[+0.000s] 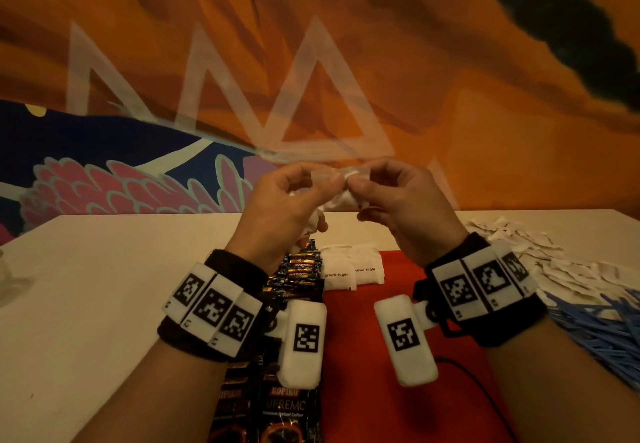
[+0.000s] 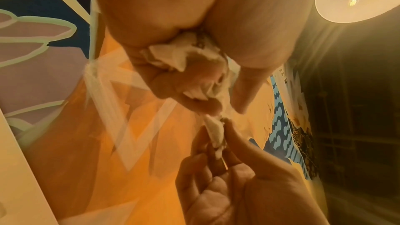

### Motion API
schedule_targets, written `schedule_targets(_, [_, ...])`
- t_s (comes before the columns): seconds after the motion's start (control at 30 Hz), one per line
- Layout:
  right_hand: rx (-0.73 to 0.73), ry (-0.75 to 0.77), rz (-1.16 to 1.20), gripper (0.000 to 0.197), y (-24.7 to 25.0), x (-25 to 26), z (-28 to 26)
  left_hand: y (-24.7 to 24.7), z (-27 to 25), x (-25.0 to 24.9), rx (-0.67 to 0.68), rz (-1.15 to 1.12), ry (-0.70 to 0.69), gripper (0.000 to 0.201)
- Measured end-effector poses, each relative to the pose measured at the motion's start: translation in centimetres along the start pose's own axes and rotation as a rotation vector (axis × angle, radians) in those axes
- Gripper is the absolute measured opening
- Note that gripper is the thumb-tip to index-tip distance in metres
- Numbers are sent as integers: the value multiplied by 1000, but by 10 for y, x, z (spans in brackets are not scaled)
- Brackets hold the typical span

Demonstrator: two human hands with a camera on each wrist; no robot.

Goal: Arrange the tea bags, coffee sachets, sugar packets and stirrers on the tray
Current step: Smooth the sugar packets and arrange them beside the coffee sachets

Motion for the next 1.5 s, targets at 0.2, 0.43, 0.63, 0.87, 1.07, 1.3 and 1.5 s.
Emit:
schedule_targets(0.2, [-36,-97,87,22,-3,-1,-1,3,1,-1,-93,36,-53,22])
schedule_targets(0.43, [-10,55,-74,14,-3,-2,-1,2,2,0,-66,2,-18,34])
schedule_targets(0.63, [64,89,-199,11,1,-5,0,7,3,1,-135,54,-6,22])
schedule_targets(0.87, [132,-42,-378,17,20,-22,11,12,3,0,-237,263,-29,31])
schedule_targets(1.07, [187,-403,-739,22,50,-82,29,23,5,-4,-286,236,1,30])
schedule_targets(1.3, [203,-550,-1036,34,58,-101,35,25,6,-5,-281,247,-14,30])
schedule_targets(1.5, [249,-544,-1281,44,47,-104,39,26,6,-7,-275,252,-15,30])
Point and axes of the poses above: each hand's wrist, its own z-axis towards the middle knuckle, its own y-axis out of the back of the hand, x = y × z, the point moved 3 cm from there along z, towards the middle knuckle, and after that the axes turned 2 degrees about -x, right-handed, at the moved point
